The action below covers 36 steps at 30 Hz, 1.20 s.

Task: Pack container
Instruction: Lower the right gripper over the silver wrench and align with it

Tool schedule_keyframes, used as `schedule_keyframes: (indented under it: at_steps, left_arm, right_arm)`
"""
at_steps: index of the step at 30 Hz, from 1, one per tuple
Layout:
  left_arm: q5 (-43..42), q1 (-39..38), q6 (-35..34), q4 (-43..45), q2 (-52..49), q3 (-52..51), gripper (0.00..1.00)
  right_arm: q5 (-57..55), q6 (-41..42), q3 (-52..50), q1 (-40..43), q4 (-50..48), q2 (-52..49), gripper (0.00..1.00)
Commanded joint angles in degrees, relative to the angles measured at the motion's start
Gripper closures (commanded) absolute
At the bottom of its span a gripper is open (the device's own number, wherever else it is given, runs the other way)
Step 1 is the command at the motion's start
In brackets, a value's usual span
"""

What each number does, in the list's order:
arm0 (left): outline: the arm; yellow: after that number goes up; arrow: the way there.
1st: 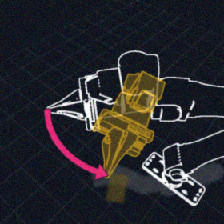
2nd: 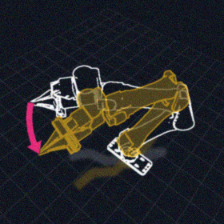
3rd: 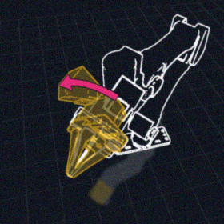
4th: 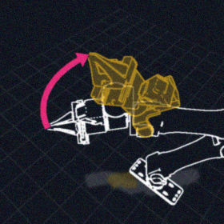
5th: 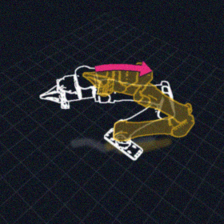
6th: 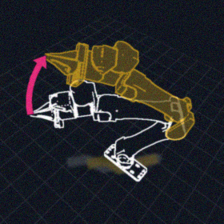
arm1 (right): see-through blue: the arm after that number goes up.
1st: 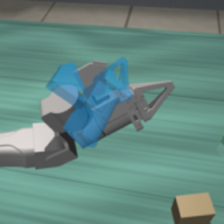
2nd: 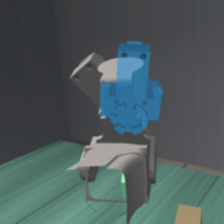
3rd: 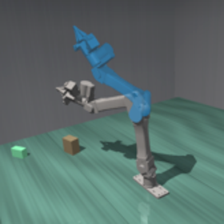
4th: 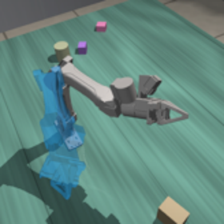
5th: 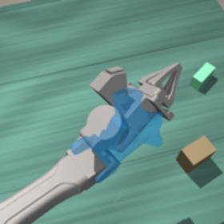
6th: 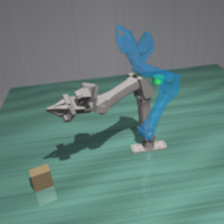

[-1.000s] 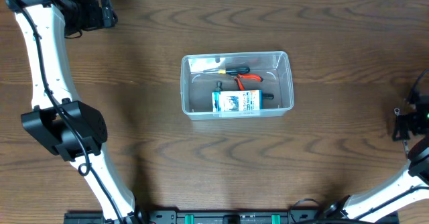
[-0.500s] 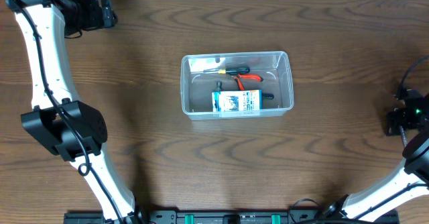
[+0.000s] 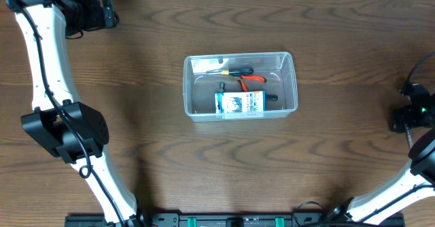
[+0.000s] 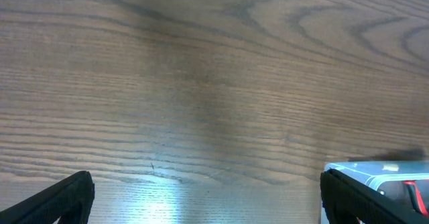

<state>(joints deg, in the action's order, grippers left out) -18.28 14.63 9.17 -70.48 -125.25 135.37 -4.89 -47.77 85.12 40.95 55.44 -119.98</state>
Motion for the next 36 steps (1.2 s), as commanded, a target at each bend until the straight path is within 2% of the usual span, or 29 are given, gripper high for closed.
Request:
schedule_keyframes:
  at_steps: [1,16,28,31,33,36]
  left_arm:
    - [-0.5,0.2,-0.1,-0.2,0.2,1.0,0.02]
    - [-0.5,0.2,-0.1,-0.2,0.3,1.0,0.02]
    - [-0.5,0.2,-0.1,-0.2,0.2,1.0,0.02]
    - [-0.5,0.2,-0.1,-0.2,0.2,1.0,0.02]
    - [-0.5,0.2,-0.1,-0.2,0.2,1.0,0.02]
    - [-0.5,0.2,-0.1,-0.2,0.2,1.0,0.02]
  right_arm:
    - [1.5,-1.1,-0.3,0.3,-0.3,-2.2,0.01]
    - [3.0,0.2,-0.3,4.4,-0.7,-2.2,0.01]
    - [5.7,-0.3,-0.3,4.5,-0.6,-2.2,0.01]
    - [5.7,-0.3,-0.3,4.5,-0.3,-2.2,0.07]
    - [5.7,-0.3,-0.3,4.5,-0.2,-2.2,0.16]
    - [5.7,-0.3,-0.3,4.5,-0.1,-2.2,0.18]
